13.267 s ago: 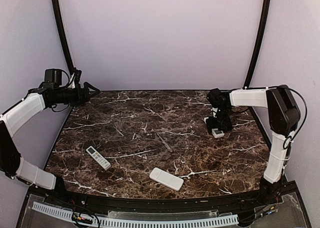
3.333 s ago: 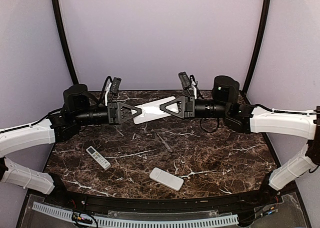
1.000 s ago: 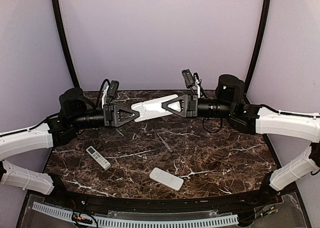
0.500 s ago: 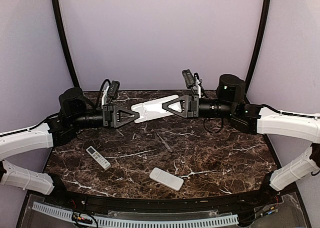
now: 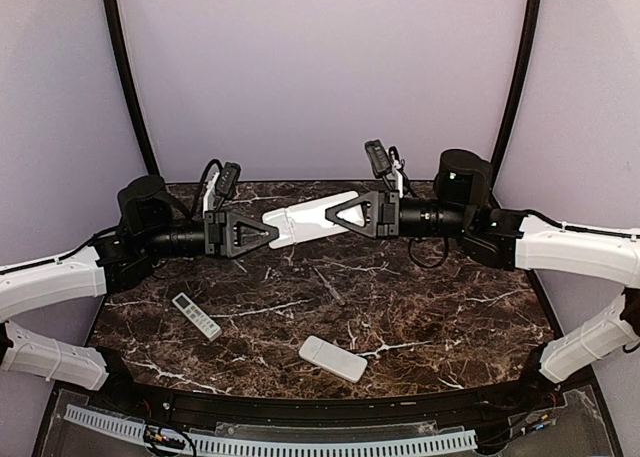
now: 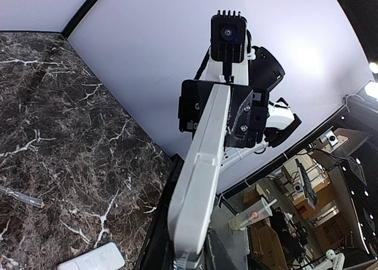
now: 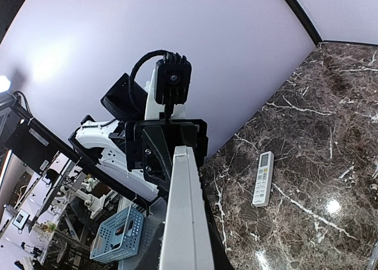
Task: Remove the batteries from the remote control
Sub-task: Remove the battery cover from the remote control.
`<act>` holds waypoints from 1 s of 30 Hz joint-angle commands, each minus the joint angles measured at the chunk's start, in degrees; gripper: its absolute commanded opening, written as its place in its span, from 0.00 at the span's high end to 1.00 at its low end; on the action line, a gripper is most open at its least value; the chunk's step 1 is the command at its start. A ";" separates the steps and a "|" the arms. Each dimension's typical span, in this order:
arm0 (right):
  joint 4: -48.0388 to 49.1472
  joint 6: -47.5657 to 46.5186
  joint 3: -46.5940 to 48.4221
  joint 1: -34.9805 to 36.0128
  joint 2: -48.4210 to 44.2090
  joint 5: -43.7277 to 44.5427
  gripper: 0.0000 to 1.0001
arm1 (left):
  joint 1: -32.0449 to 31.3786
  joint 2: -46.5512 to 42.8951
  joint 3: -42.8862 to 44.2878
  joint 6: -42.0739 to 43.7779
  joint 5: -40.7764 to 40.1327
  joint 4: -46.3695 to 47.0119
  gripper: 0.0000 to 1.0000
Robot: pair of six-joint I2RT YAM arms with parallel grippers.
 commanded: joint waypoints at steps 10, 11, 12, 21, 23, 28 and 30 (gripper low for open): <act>0.14 -0.52 1.12 -2.60 1.96 -2.18 1.00 | 1.56 0.92 1.09 0.18 -0.95 -1.26 0.79; 0.29 -0.47 1.09 -2.56 2.20 -2.40 1.00 | 1.55 1.19 1.17 0.08 -0.60 -1.07 0.78; 0.40 -0.34 1.07 -2.60 2.34 -2.54 1.00 | 1.55 1.62 1.23 -0.03 -0.44 -0.71 0.77; -0.90 -0.96 1.10 -2.60 1.93 -1.52 1.00 | 1.56 1.83 0.95 -0.02 -1.02 -0.85 0.66; -0.91 -0.85 1.20 -2.60 1.98 -1.56 1.00 | 1.57 2.07 0.82 -0.36 -0.84 -0.64 0.66; -0.56 -0.72 1.37 -2.60 2.18 -1.91 1.00 | 1.60 3.04 0.89 -0.59 -0.69 -0.93 0.64; -0.55 -0.63 1.31 -2.60 2.23 -2.04 1.00 | 1.58 3.42 0.92 -0.67 -0.66 -1.05 0.64</act>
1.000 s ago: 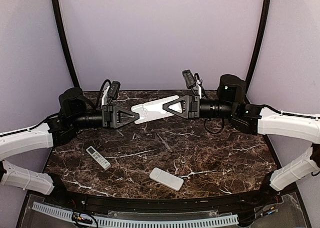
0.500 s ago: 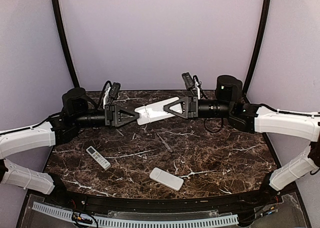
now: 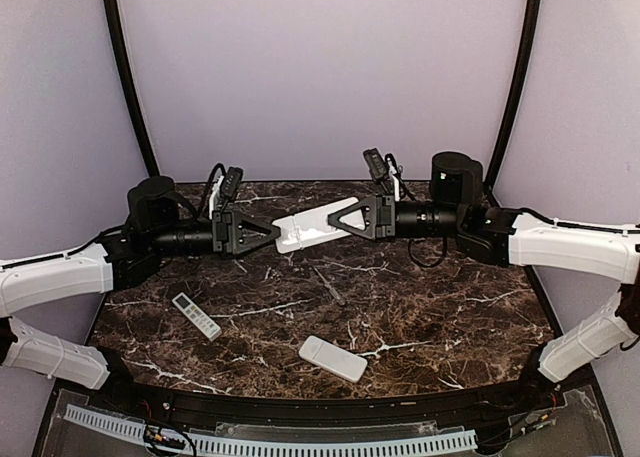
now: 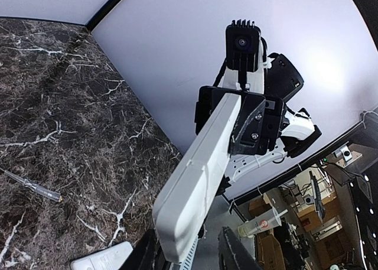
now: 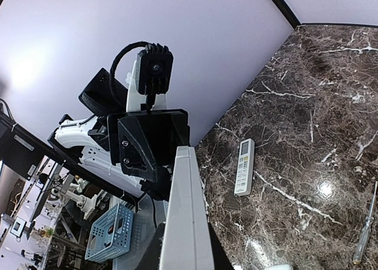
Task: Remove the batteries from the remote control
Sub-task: Remove the battery cover from the remote control.
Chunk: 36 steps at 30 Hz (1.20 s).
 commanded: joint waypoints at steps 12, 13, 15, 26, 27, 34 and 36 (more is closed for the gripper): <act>2.43 -0.17 1.25 -0.31 0.03 -0.32 1.00 | 0.05 2.06 0.96 -0.96 1.09 1.52 0.73; 2.40 -0.14 1.25 -0.31 0.03 -0.24 1.00 | 0.05 2.07 0.87 -1.08 1.11 1.66 0.74; 2.21 -0.19 1.21 -0.31 -0.17 -0.04 1.00 | 0.06 2.01 0.67 -1.26 1.01 1.70 0.76; -0.31 -0.40 1.19 -0.39 -1.59 2.04 1.00 | 0.05 1.02 0.11 -1.58 0.79 2.18 0.87; -0.48 -0.46 1.25 -0.36 -1.68 2.15 1.00 | 0.07 0.93 0.06 -1.60 0.77 2.21 0.89; -0.91 -0.11 0.24 -1.06 -2.36 2.36 1.00 | 0.49 -0.60 -0.10 -1.80 1.51 2.31 0.96; -0.91 0.02 -0.31 -1.47 -2.80 2.36 1.00 | 0.87 -1.31 -0.34 -2.02 1.62 2.47 0.97</act>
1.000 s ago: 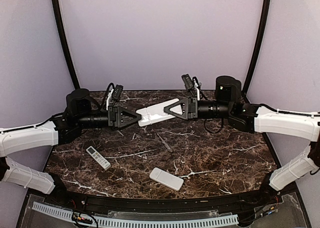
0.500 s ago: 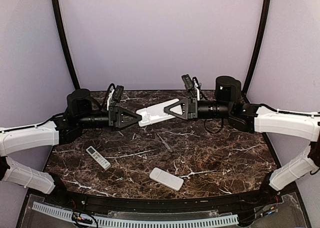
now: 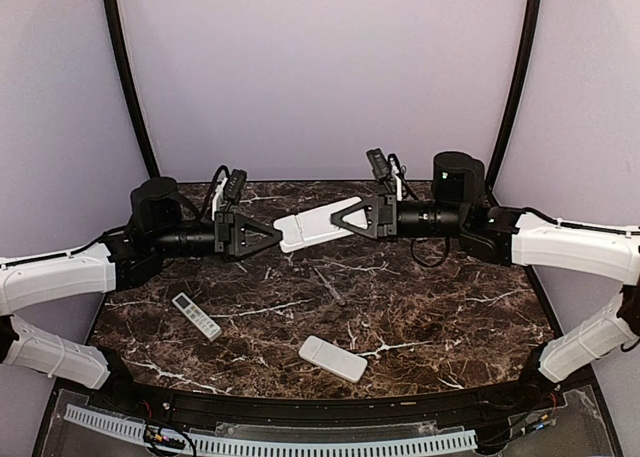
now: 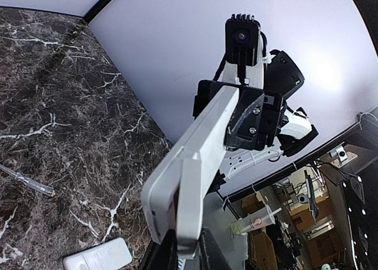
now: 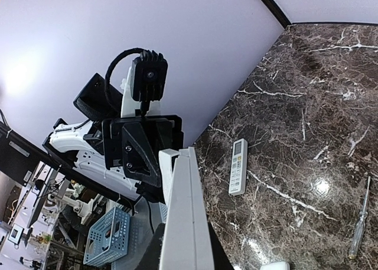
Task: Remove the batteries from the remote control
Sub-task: Remove the battery cover from the remote control.
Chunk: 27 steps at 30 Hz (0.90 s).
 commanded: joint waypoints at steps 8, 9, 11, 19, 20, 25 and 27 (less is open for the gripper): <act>1.75 0.78 -1.57 -2.10 -3.23 0.19 1.00 | 1.56 -3.70 -1.05 -0.56 1.24 1.85 1.00; 1.73 0.79 -1.54 -2.11 -3.25 0.17 1.00 | 1.62 -3.62 -1.22 -0.67 1.25 2.02 1.00; 1.60 0.63 -1.36 -2.12 -3.25 0.19 1.00 | 1.71 -3.46 -1.36 -0.65 1.14 2.27 1.00; 0.34 0.19 -1.19 -2.20 -3.47 1.29 1.00 | 2.59 -3.71 -1.47 2.19 -0.26 -1.27 1.00; -0.04 -0.05 -1.17 -2.20 -3.57 1.52 1.00 | 2.91 -3.71 -1.04 3.93 -0.52 -2.74 1.00; -3.60 -1.87 -0.59 -2.28 -4.55 4.00 1.00 | 3.59 -3.88 0.89 10.22 -3.64 -15.06 0.87; -5.58 -2.62 -0.44 -2.29 -4.96 5.26 1.00 | 3.95 -4.43 0.97 11.61 -4.60 -17.02 0.78</act>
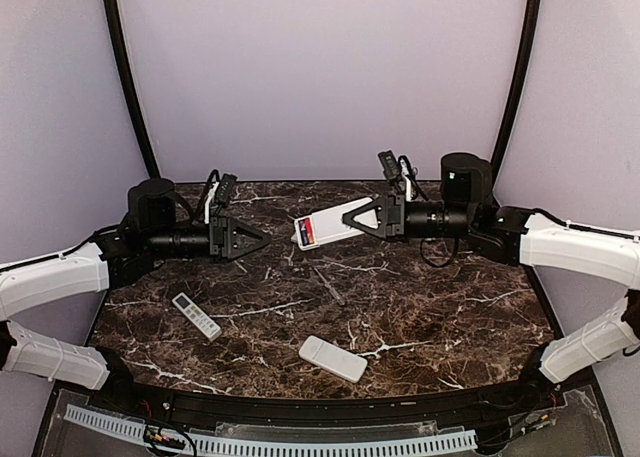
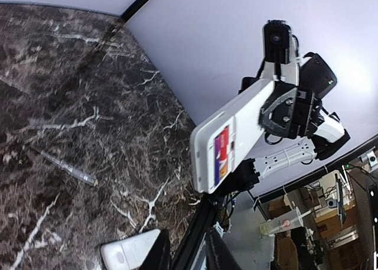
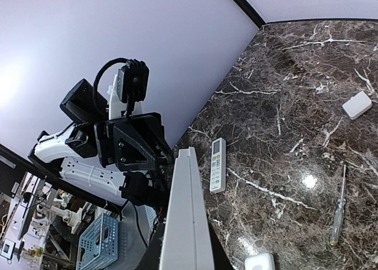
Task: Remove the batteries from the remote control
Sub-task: Remove the battery cover from the remote control, then place the remote control without the battery cover at the center of the board.
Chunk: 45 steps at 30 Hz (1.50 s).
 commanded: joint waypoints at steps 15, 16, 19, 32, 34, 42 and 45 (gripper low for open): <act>-12.22 -5.34 1.20 -0.29 -1.97 5.80 1.00 | 2.85 -7.07 2.02 15.35 -4.35 -16.60 0.30; -12.30 -5.20 0.93 -0.26 -1.66 5.30 1.00 | 2.85 -7.18 1.97 15.89 -4.05 -17.15 0.30; -12.16 -5.26 0.24 0.12 -0.45 3.11 1.00 | 2.82 -7.13 1.10 16.32 -2.62 -17.11 0.30; -12.95 -7.76 10.16 6.15 19.02 -3.24 1.00 | 2.48 -11.53 -9.58 8.30 -6.16 -9.74 0.30; -13.56 -8.69 12.40 6.77 22.15 -4.46 1.00 | 2.42 -11.63 -10.96 7.00 -6.26 -8.94 0.30; -14.81 -12.51 19.88 7.00 33.29 -10.75 1.00 | 2.11 -9.25 -15.09 1.54 -5.77 -3.40 0.30; -15.93 -13.59 22.44 6.77 37.00 -13.34 1.00 | 2.00 -8.22 -15.97 -0.24 -5.72 -1.56 0.30</act>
